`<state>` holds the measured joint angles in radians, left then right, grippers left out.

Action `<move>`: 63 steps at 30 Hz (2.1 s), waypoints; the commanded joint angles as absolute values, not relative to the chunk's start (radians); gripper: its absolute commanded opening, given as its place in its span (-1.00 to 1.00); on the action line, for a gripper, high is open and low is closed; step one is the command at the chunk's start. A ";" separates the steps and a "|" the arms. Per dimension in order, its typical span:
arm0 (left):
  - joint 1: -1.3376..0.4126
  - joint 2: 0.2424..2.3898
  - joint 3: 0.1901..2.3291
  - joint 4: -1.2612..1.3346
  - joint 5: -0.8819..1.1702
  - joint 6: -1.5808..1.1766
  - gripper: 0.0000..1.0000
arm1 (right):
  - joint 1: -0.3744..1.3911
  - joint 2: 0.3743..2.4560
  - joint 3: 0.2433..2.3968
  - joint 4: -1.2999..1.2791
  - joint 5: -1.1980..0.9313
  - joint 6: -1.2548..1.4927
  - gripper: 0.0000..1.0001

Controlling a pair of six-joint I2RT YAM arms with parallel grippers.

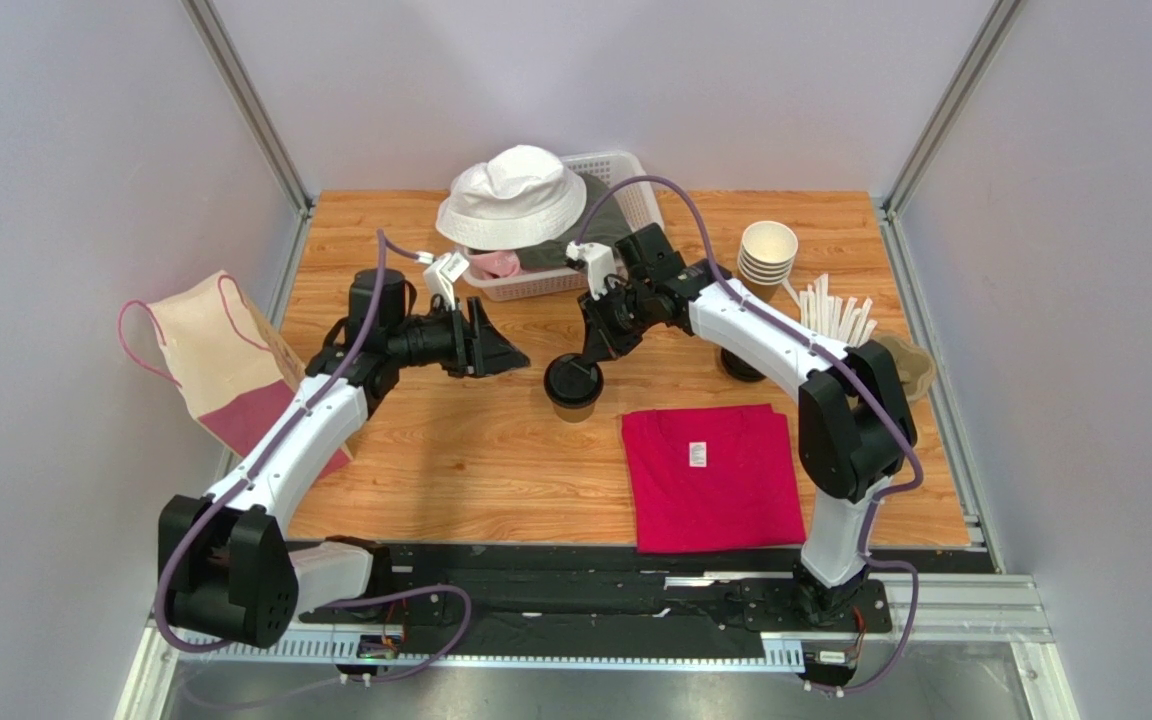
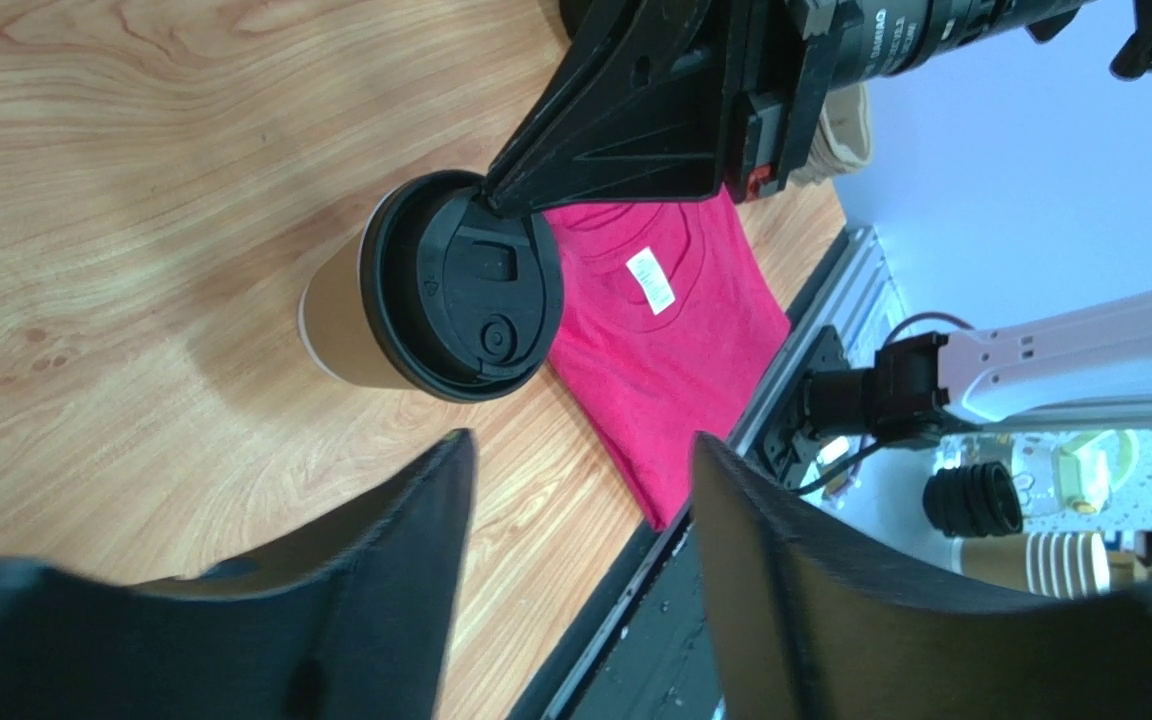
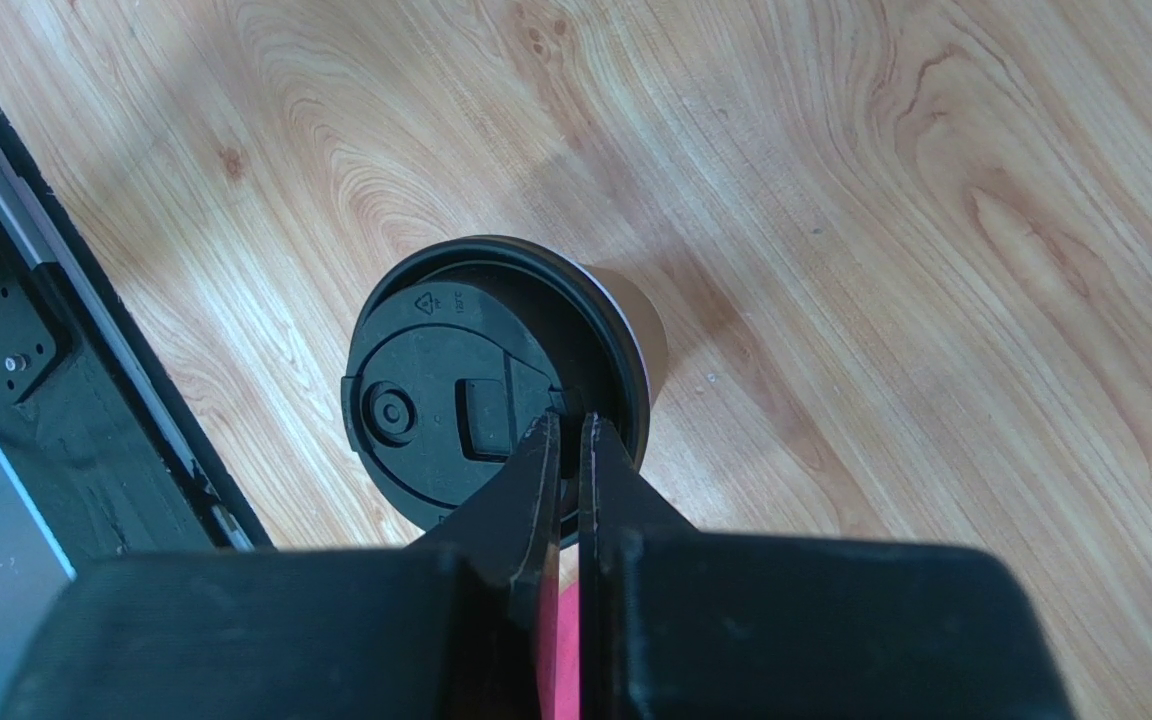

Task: Pack the takeout coffee

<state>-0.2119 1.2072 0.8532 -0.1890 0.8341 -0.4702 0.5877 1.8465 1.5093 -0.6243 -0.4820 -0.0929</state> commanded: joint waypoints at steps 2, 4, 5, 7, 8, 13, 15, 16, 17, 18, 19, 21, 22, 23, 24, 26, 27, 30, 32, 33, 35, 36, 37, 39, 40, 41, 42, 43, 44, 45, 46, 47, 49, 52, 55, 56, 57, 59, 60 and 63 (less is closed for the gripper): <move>-0.213 1.236 0.830 -0.117 0.876 -0.488 0.09 | 0.583 1.873 1.503 -0.575 -0.500 -0.087 -1.00; -0.216 1.256 0.824 -0.078 0.887 -0.505 -0.06 | 0.578 1.876 1.500 -0.577 -0.502 -0.089 -1.00; -0.219 1.265 0.825 -0.071 0.890 -0.509 -0.10 | 0.577 1.876 1.500 -0.575 -0.503 -0.087 -1.00; -0.229 1.285 0.831 -0.063 0.894 -0.508 -0.13 | 0.577 1.879 1.500 -0.575 -0.506 -0.089 -1.00; -0.230 1.292 0.839 -0.061 0.894 -0.506 -0.14 | 0.577 1.879 1.503 -0.578 -0.506 -0.092 -0.99; -0.235 1.325 0.853 -0.060 0.900 -0.506 -0.15 | 0.574 1.878 1.532 -0.606 -0.511 -0.095 -0.46; -0.235 1.330 0.857 -0.060 0.900 -0.506 -0.15 | 0.575 1.876 1.539 -0.615 -0.512 -0.092 -0.28; -0.235 1.335 0.857 -0.060 0.900 -0.508 -0.15 | 0.575 1.875 1.545 -0.615 -0.514 -0.089 -0.24; -0.235 1.336 0.861 -0.060 0.902 -0.506 -0.15 | 0.577 1.873 1.549 -0.621 -0.512 -0.090 -0.21; -0.235 1.336 0.861 -0.058 0.899 -0.506 -0.15 | 0.575 1.873 1.552 -0.621 -0.514 -0.091 -0.17; -0.235 1.339 0.862 -0.061 0.899 -0.506 -0.15 | 0.575 1.871 1.557 -0.626 -0.514 -0.091 -0.15; -0.236 1.342 0.864 -0.060 0.899 -0.506 -0.15 | 0.574 1.868 1.565 -0.632 -0.517 -0.089 -0.13; -0.236 1.344 0.864 -0.061 0.897 -0.508 -0.15 | 0.575 1.867 1.569 -0.634 -0.518 -0.087 -0.12; -0.236 1.342 0.864 -0.060 0.896 -0.508 -0.15 | 0.575 1.864 1.577 -0.637 -0.518 -0.089 -0.10; -0.236 1.342 0.864 -0.061 0.896 -0.508 -0.15 | 0.572 1.862 1.581 -0.640 -0.522 -0.087 -0.10; -0.236 1.345 0.864 -0.061 0.894 -0.509 -0.15 | 0.569 1.862 1.598 -0.649 -0.531 -0.087 -0.09; -0.236 1.344 0.864 -0.061 0.893 -0.508 -0.15 | 0.569 1.861 1.604 -0.653 -0.531 -0.087 -0.08; -0.236 1.342 0.865 -0.051 0.900 -0.511 -0.15 | 0.560 1.847 1.632 -0.670 -0.549 -0.084 -0.04; -0.238 1.344 0.868 -0.040 0.911 -0.517 -0.18 | 0.552 1.830 1.640 -0.678 -0.574 -0.074 -0.03; -0.244 1.345 0.870 -0.032 0.923 -0.514 -0.21 | 0.540 1.809 1.640 -0.678 -0.613 -0.054 -0.05; -0.270 1.350 0.882 -0.028 0.937 -0.506 -0.30 | 0.531 1.784 1.629 -0.681 -0.669 -0.028 -0.32; -0.282 1.359 0.887 -0.026 0.948 -0.500 -0.35 | 0.525 1.766 1.623 -0.678 -0.699 -0.012 -0.55; -0.294 1.367 0.897 -0.025 0.951 -0.486 -0.38 | 0.525 1.761 1.605 -0.680 -0.748 0.024 -0.72; -0.334 1.396 0.903 -0.005 0.969 -0.492 -0.49 | 0.525 1.763 1.585 -0.681 -0.831 0.064 -0.93; -0.345 1.407 0.908 0.027 0.977 -0.514 -0.52 | 0.525 1.773 1.557 -0.678 -0.857 0.099 -0.97; -0.356 1.420 0.908 0.044 0.982 -0.529 -0.63 | 0.523 1.782 1.548 -0.667 -0.880 0.121 -1.00; -0.354 1.451 0.908 0.082 0.997 -0.549 -0.71 | 0.525 1.792 1.539 -0.667 -0.918 0.136 -1.00; -0.354 1.469 0.911 0.104 1.011 -0.584 -0.80 | 0.525 1.810 1.529 -0.663 -0.940 0.158 -1.00; -0.354 1.488 0.916 0.119 1.026 -0.595 -0.95 | 0.525 1.816 1.525 -0.658 -0.956 0.167 -1.00; -0.354 1.523 0.922 0.158 1.063 -0.610 -1.00 | 0.525 1.822 1.522 -0.652 -0.974 0.179 -1.00; -0.353 1.543 0.925 0.188 1.081 -0.644 -1.00 | 0.526 1.838 1.517 -0.637 -0.983 0.189 -0.99; -0.353 1.563 0.927 0.262 1.119 -0.705 -1.00 | 0.525 1.842 1.516 -0.627 -0.992 0.216 -0.99; -0.353 1.618 0.930 0.310 1.141 -0.753 -1.00 | 0.525 1.851 1.509 -0.598 -0.994 0.236 -0.99; -0.350 1.661 0.936 0.331 1.143 -0.769 -1.00 | 0.525 1.871 1.499 -0.583 -0.982 0.245 -1.00; -0.335 1.690 0.933 0.334 1.128 -0.781 -1.00 | 0.515 1.899 1.485 -0.572 -0.971 0.253 -1.00; -0.328 1.704 0.933 0.344 1.131 -0.785 -1.00 | 0.514 1.905 1.477 -0.566 -0.971 0.256 -1.00; -0.324 1.710 0.936 0.344 1.131 -0.784 -1.00 | 0.505 1.917 1.464 -0.557 -0.969 0.264 -1.00; -0.313 1.726 0.942 0.327 1.131 -0.776 -1.00 | 0.497 1.933 1.454 -0.549 -0.966 0.268 -1.00; -0.311 1.733 0.948 0.319 1.129 -0.767 -1.00 | 0.492 1.946 1.450 -0.548 -0.965 0.268 -1.00; -0.308 1.758 0.950 0.295 1.123 -0.753 -1.00 | 0.476 1.971 1.440 -0.535 -0.965 0.279 -1.00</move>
